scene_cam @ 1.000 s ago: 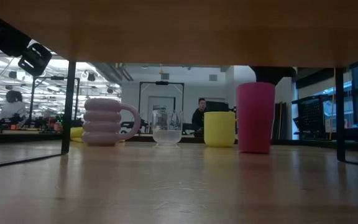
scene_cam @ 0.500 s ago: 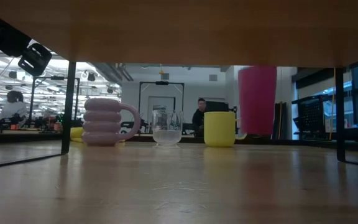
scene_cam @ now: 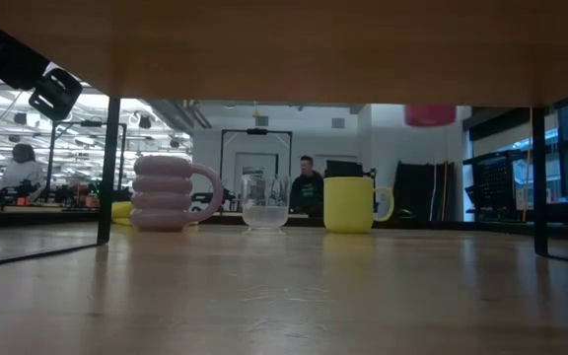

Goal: Stack small to large cups/mugs on shelf
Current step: Put the pink cup on the shelf

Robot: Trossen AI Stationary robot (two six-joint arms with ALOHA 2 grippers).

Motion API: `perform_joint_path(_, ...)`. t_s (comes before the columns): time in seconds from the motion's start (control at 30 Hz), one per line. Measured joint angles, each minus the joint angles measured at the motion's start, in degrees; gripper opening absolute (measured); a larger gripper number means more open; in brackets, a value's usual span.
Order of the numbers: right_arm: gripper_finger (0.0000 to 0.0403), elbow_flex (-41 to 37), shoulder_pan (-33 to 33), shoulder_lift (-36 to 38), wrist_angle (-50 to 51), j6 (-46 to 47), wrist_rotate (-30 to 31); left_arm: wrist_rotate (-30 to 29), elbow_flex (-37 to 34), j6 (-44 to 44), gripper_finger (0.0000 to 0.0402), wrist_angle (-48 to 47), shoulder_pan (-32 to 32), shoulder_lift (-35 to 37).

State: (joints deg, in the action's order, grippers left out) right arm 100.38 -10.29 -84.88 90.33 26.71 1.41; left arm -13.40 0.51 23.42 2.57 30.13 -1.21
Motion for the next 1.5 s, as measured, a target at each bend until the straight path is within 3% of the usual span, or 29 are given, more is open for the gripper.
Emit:
perform_joint_path(0.23,0.0007,3.8,6.5,0.1,-0.3,-2.1,-3.6,0.0,0.0,0.0,0.0047,0.0,0.0,0.0)
perform_joint_path(0.5,0.0007,7.0,16.2,0.1,-0.3,-3.1,1.8,0.0,0.0,0.0,0.0047,0.0,0.0,0.0)
perform_joint_path(0.93,0.0013,7.4,26.9,0.1,-0.3,6.0,0.0,0.0,0.0,0.0,0.0047,0.0,0.0,0.0)
perform_joint_path(1.23,0.0013,7.4,30.6,0.1,-0.3,-0.6,-3.9,0.0,0.0,0.0,0.0047,0.0,0.0,0.0)
perform_joint_path(1.5,0.0014,7.1,33.0,0.1,-0.3,-1.3,-0.9,0.0,0.0,0.0,0.0047,0.0,0.0,0.0)
